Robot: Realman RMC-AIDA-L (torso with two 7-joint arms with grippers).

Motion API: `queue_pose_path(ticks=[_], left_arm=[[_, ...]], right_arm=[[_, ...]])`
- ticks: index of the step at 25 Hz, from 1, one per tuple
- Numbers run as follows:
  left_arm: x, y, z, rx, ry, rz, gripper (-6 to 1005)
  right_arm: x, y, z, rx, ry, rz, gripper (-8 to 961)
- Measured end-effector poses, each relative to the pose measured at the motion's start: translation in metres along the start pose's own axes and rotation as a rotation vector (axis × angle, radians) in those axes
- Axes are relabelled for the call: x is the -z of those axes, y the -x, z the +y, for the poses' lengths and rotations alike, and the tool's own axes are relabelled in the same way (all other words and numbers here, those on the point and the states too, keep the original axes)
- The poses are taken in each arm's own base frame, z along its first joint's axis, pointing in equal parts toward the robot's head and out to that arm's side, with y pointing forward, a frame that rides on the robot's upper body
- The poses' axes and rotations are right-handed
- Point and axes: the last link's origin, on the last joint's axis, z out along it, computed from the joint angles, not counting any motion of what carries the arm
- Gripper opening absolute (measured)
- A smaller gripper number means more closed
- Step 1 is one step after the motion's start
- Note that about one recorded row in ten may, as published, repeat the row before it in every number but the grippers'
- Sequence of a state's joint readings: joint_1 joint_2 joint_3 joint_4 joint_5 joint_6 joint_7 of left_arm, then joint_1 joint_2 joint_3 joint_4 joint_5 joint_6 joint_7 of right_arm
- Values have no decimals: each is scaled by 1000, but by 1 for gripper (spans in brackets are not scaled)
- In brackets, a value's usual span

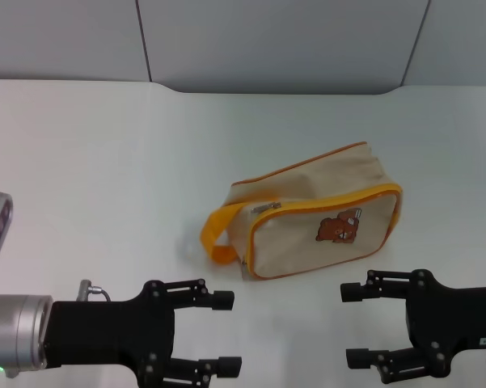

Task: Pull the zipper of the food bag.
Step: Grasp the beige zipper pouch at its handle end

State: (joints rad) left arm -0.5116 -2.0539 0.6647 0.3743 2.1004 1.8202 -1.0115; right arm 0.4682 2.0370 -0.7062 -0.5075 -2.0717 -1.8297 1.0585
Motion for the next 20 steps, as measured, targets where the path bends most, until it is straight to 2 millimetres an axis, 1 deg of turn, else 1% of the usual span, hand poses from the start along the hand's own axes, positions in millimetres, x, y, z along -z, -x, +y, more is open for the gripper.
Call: queue_pose_path(ticks=[2, 4, 5, 7, 9, 10, 11, 12, 14, 15, 19, 20], left_arm=[[0, 0, -1, -4, -19, 11, 816], [-1, 1, -8, -27, -101, 50, 816], [-1, 1, -8, -27, -101, 50, 816], [-5, 5, -14, -45, -180, 77, 815], [-13, 10, -22, -65, -266, 97, 815], [-13, 10, -22, -65, -266, 97, 815], [-18, 14, -27, -86, -311, 94, 815], [-18, 14, -27, -86, -311, 94, 815], [-30, 20, -33, -98, -366, 78, 815], [-30, 20, -33, -98, -366, 78, 815], [-46, 27, -46, -84, -424, 16, 816], [-46, 27, -46, -84, -424, 16, 816]], right_arm=[[1, -1, 0, -1, -4, 1, 803], [3, -3, -1, -5, -25, 7, 803], [3, -3, -1, -5, -25, 7, 803], [4, -5, -2, -9, -38, 13, 802], [7, -8, -1, -18, -55, 15, 802], [7, -8, -1, -18, -55, 15, 802], [8, -9, -1, -21, -61, 14, 802], [9, -9, -1, -22, -66, 13, 802], [13, -11, 0, -26, -83, 8, 802], [13, -11, 0, -26, -83, 8, 801], [17, -12, 1, -30, -99, 5, 801], [17, -12, 1, -30, -99, 5, 801]])
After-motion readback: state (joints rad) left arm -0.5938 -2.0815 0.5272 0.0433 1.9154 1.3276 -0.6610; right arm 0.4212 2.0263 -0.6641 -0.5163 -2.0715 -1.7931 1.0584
